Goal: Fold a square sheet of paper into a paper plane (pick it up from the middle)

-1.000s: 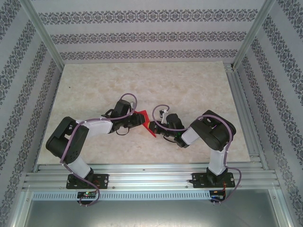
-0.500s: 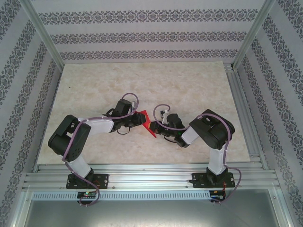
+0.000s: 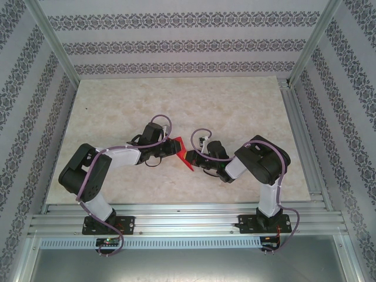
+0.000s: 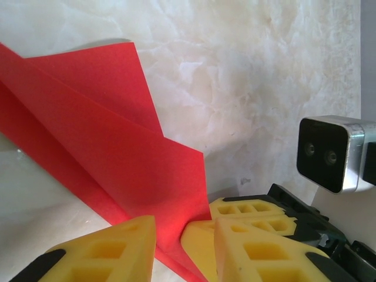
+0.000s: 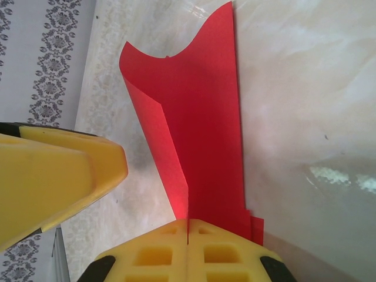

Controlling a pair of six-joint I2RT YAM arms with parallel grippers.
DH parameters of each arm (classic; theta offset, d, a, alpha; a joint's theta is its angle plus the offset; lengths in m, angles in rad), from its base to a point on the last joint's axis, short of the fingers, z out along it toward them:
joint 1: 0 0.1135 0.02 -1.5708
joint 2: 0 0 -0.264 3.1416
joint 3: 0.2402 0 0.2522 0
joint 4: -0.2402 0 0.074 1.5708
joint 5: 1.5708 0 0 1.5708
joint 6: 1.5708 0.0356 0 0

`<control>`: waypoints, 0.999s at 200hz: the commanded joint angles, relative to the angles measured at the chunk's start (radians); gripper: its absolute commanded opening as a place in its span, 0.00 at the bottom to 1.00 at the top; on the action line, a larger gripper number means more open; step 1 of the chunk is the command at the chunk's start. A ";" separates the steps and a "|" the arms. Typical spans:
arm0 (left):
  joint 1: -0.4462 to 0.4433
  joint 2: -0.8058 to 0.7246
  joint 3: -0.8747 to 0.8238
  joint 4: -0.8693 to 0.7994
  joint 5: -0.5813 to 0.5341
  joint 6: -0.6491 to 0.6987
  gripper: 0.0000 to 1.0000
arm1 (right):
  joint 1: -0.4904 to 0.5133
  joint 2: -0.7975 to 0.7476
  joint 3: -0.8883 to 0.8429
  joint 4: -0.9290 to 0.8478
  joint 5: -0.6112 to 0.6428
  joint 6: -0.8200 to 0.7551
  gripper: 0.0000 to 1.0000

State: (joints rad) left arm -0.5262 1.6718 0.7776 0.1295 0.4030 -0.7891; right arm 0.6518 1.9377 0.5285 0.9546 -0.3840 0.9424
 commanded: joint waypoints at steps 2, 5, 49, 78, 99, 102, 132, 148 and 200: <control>-0.006 -0.024 -0.015 0.065 0.009 0.029 0.33 | -0.005 0.021 0.017 -0.018 -0.015 0.004 0.02; -0.006 -0.023 -0.015 0.066 0.010 0.029 0.33 | -0.005 0.021 0.018 -0.022 -0.015 0.001 0.02; -0.007 0.004 -0.008 0.074 0.023 0.029 0.32 | -0.003 0.018 0.021 -0.036 -0.017 -0.002 0.04; -0.006 0.017 0.005 0.078 0.039 0.028 0.31 | -0.005 0.023 0.025 -0.043 -0.027 -0.009 0.06; -0.006 0.023 0.012 0.075 0.045 0.032 0.31 | -0.005 0.027 0.032 -0.058 -0.034 -0.014 0.07; -0.007 0.026 0.013 0.073 0.046 0.032 0.31 | -0.004 0.028 0.034 -0.061 -0.035 -0.014 0.08; -0.006 0.035 0.012 0.079 0.055 0.033 0.31 | -0.004 0.032 0.044 -0.090 -0.044 -0.025 0.10; -0.006 0.036 0.013 0.089 0.063 0.029 0.32 | -0.004 0.030 0.051 -0.117 -0.046 -0.037 0.10; -0.006 0.038 0.012 0.110 0.073 0.028 0.33 | 0.000 0.013 0.074 -0.260 -0.026 -0.120 0.08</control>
State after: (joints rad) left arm -0.5262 1.6985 0.7761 0.1875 0.4610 -0.7853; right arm 0.6518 1.9377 0.5850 0.8585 -0.4278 0.8989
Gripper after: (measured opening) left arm 0.326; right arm 0.085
